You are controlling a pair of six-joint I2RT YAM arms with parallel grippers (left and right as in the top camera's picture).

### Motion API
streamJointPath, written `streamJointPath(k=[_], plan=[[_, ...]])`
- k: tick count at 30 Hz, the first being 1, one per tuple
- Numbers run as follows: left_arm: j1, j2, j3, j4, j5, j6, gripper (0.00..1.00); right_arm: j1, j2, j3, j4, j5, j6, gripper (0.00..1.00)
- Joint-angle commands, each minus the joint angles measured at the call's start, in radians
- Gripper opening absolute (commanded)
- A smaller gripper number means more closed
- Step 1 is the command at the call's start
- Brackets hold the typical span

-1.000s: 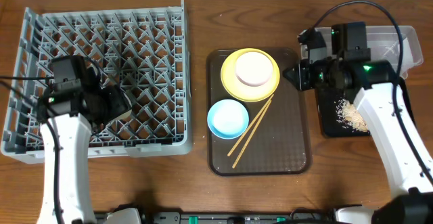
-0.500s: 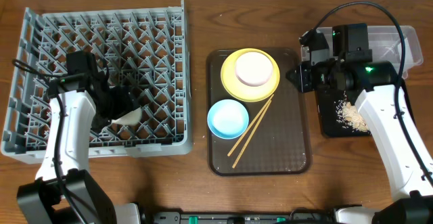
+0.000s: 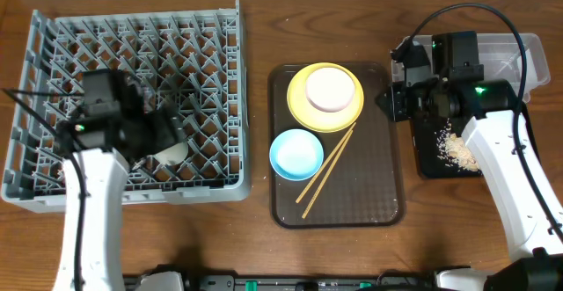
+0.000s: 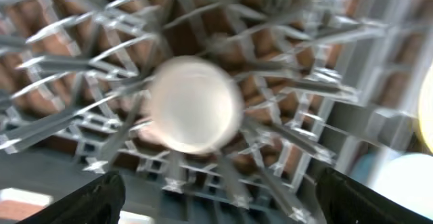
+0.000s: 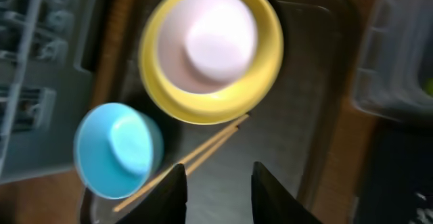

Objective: Sort waste into correct bins and load items into the dishwasher rack
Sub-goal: 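Reach the left gripper to the light-blue bowl and grasp its rim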

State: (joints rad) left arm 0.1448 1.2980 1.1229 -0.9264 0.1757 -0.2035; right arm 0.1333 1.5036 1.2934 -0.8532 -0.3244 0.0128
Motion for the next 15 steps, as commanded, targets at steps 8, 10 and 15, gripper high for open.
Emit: streamJointPath(k=[8,10,15], plan=[[-0.440,0.035,0.026,0.170,-0.009,0.054,0.91,-0.003,-0.070,0.016,-0.022,0.274,0.099,0.30],[-0.523,0.066,0.026,0.216,-0.009,0.054,0.90,-0.003,-0.095,0.016,-0.022,0.303,0.100,0.33],[-0.710,0.178,0.026,0.304,-0.012,0.053,0.89,-0.004,-0.111,0.016,-0.031,0.309,0.102,0.39]])
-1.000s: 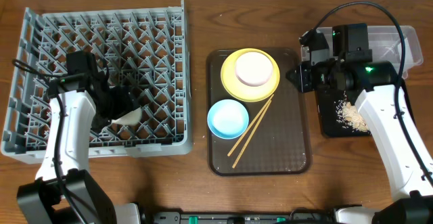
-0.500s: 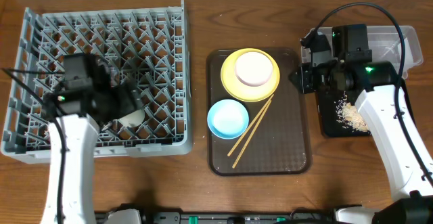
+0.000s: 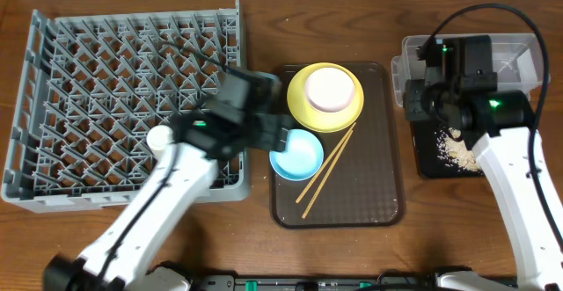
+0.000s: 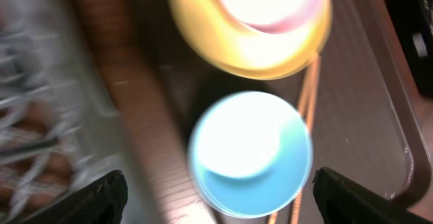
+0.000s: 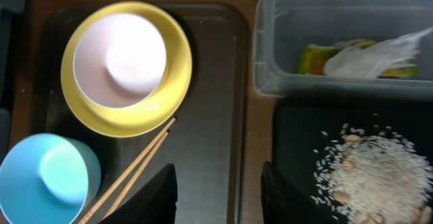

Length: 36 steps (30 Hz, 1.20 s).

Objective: Sort waste into correct bins and load items into the dishwasher rack
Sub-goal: 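Reach the left gripper to the light-blue bowl and grasp its rim, then carry the light-blue bowl with the left gripper to the rack's back edge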

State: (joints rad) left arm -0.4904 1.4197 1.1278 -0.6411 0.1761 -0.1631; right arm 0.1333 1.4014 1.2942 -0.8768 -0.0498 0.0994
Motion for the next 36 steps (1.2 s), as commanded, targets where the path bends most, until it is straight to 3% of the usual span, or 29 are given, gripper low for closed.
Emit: streamJointPath(k=[1,6,11,14,18,21,31,36], plan=[[-0.109,0.085,0.021,0.032,-0.013,0.013,0.89,-0.004,-0.009,0.016,-0.014,0.035,0.021,0.38],[-0.216,0.222,0.021,0.088,-0.013,0.013,0.88,-0.004,-0.008,0.016,-0.024,0.037,0.027,0.37],[-0.264,0.327,0.021,0.110,-0.013,0.013,0.81,-0.004,-0.008,0.016,-0.029,0.039,0.027,0.38],[-0.275,0.370,0.021,0.109,-0.013,0.013,0.69,-0.004,-0.008,0.016,-0.029,0.038,0.027,0.37],[-0.275,0.390,0.021,0.108,-0.013,0.013,0.43,-0.004,-0.008,0.016,-0.029,0.039,0.027,0.37],[-0.275,0.390,0.021,0.108,-0.012,0.013,0.32,-0.004,-0.008,0.016,-0.033,0.039,0.027,0.37],[-0.275,0.366,0.026,0.064,-0.008,0.009,0.07,-0.004,-0.008,0.016,-0.035,0.039,0.027,0.37],[-0.275,0.272,0.063,-0.009,-0.004,0.009,0.06,-0.004,-0.008,0.016,-0.036,0.043,0.027,0.37]])
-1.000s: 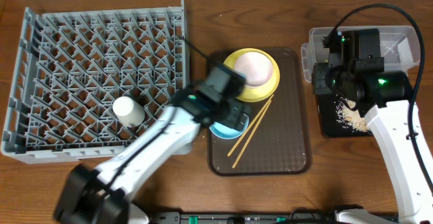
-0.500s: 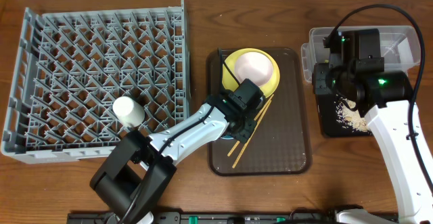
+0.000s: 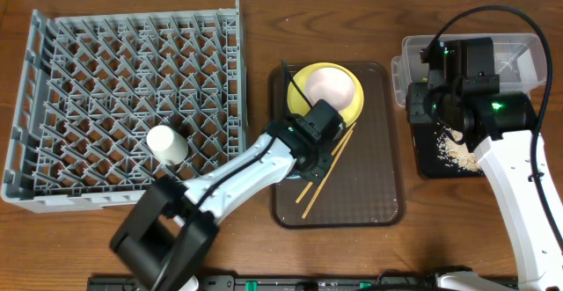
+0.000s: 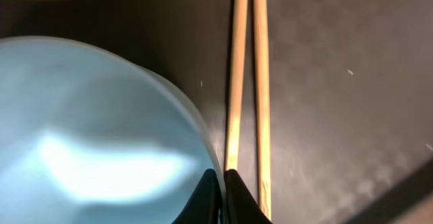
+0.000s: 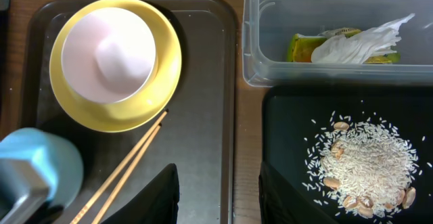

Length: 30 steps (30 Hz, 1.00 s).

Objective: Sort waste into correct bins and load items into the dishwasher rack
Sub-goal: 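Carry the light-blue bowl with the left gripper to the rack's back edge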

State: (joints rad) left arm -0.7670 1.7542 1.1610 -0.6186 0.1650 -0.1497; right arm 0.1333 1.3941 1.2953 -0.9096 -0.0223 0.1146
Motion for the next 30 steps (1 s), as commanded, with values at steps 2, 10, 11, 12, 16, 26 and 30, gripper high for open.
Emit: streamJointPath(k=[2,10,11,12,16,26,30], plan=[[0.002,-0.118,0.051,-0.051,0.007,-0.004,0.06,-0.004,-0.001,0.014,-0.003,0.017,0.011,0.37],[0.148,-0.351,0.094,-0.050,0.027,-0.004,0.06,-0.004,-0.001,0.014,-0.003,0.018,0.011,0.36],[0.188,-0.368,0.094,-0.047,0.052,-0.004,0.06,-0.004,-0.001,0.014,-0.003,0.018,0.011,0.37],[0.244,-0.384,0.094,-0.042,0.100,-0.004,0.06,-0.004,-0.001,0.014,-0.003,0.018,0.011,0.37],[0.489,-0.397,0.094,-0.014,0.420,-0.003,0.06,-0.004,-0.001,0.014,-0.003,0.018,0.011,0.36],[0.994,-0.252,0.094,0.112,1.090,-0.005,0.06,-0.004,-0.001,0.014,-0.003,0.018,0.011,0.36],[1.075,-0.167,0.094,0.162,1.249,-0.009,0.06,-0.004,-0.001,0.014,-0.003,0.018,0.011,0.36]])
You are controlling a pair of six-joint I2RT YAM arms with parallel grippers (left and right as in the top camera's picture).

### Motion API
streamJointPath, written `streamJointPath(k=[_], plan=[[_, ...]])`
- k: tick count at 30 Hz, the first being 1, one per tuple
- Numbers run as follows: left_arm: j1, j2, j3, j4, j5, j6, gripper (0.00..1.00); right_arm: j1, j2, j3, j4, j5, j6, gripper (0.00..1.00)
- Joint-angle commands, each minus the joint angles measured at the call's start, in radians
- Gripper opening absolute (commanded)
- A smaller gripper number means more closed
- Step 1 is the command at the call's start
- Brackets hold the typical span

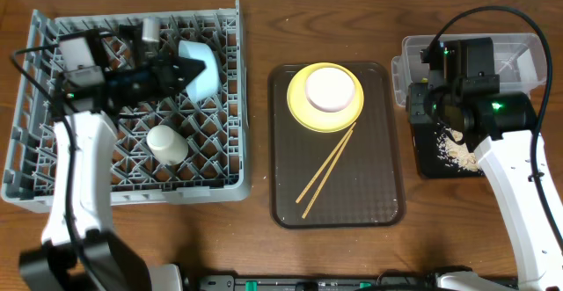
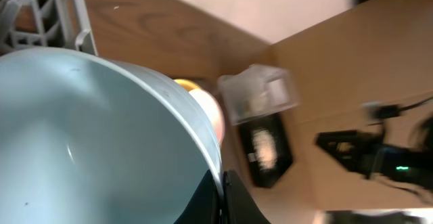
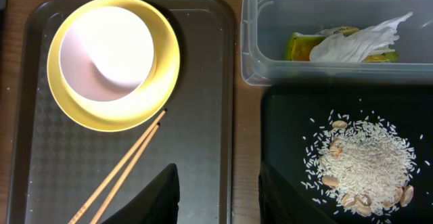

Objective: Sort waste into correct bins and load items into the dishwasher rack
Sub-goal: 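Carry the light-blue bowl with the left gripper to the rack's back edge, then set the light-blue bowl upside down in the rack and release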

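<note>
My left gripper (image 1: 182, 76) is shut on the rim of the light blue bowl (image 1: 201, 75), which is held on its side over the far part of the grey dishwasher rack (image 1: 239, 106). In the left wrist view the bowl (image 2: 88, 136) fills the left half, its rim pinched in my left gripper (image 2: 222, 200). A white cup (image 1: 165, 143) lies in the rack. On the brown tray (image 3: 203, 116) are a yellow plate (image 3: 159, 82) carrying an upturned pink bowl (image 3: 105, 55), and two chopsticks (image 3: 122, 170). My right gripper (image 3: 218, 197) is open over the tray's right edge.
A clear bin (image 3: 406, 55) at the far right holds a crumpled napkin (image 3: 369, 38) and a wrapper. In front of it a black bin (image 3: 291, 183) holds rice and nuts (image 3: 362, 160). Bare wooden table lies between rack and tray.
My left gripper, shut on the blue bowl on the tray, now holds it over the rack's far part. The bowl's place on the tray is bare. The right arm has not moved.
First my left gripper was open over the white cup in the rack and the right gripper hung over the tray. Then the left was open above the blue bowl and the right stood near the bins. Then the left shut on the bowl's rim; now the bowl is over the rack.
</note>
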State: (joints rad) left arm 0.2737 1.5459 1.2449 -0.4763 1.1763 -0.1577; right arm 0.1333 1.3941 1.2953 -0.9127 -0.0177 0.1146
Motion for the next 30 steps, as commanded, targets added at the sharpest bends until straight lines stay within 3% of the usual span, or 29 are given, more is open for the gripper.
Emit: streamJointPath(k=[1,4,7,10,13,18,22,25,30], plan=[[0.047,0.056,0.010,0.038,0.255,-0.015,0.06,-0.004,-0.001,0.014,0.000,0.013,0.011,0.36],[0.076,0.095,0.010,0.168,0.256,-0.134,0.06,-0.004,-0.001,0.014,0.000,0.013,0.011,0.36],[0.085,0.115,0.010,0.407,0.238,-0.322,0.06,-0.004,-0.001,0.014,0.000,0.013,0.011,0.36],[0.086,0.127,0.010,0.670,0.165,-0.528,0.06,-0.004,-0.001,0.014,0.000,0.013,0.011,0.36],[0.086,0.145,0.011,0.804,0.058,-0.635,0.06,-0.004,-0.001,0.014,0.000,0.013,0.011,0.36],[0.086,0.197,0.023,0.749,-0.093,-0.637,0.06,-0.004,-0.001,0.014,0.000,0.013,0.011,0.35],[0.083,0.264,0.093,0.684,-0.098,-0.635,0.06,-0.004,-0.001,0.014,0.000,0.013,0.011,0.35],[0.083,0.302,0.181,0.560,-0.123,-0.592,0.06,-0.004,-0.001,0.014,0.000,0.013,0.011,0.35],[0.064,0.316,0.312,0.273,-0.263,-0.418,0.06,-0.004,-0.001,0.014,0.000,0.013,0.011,0.35]])
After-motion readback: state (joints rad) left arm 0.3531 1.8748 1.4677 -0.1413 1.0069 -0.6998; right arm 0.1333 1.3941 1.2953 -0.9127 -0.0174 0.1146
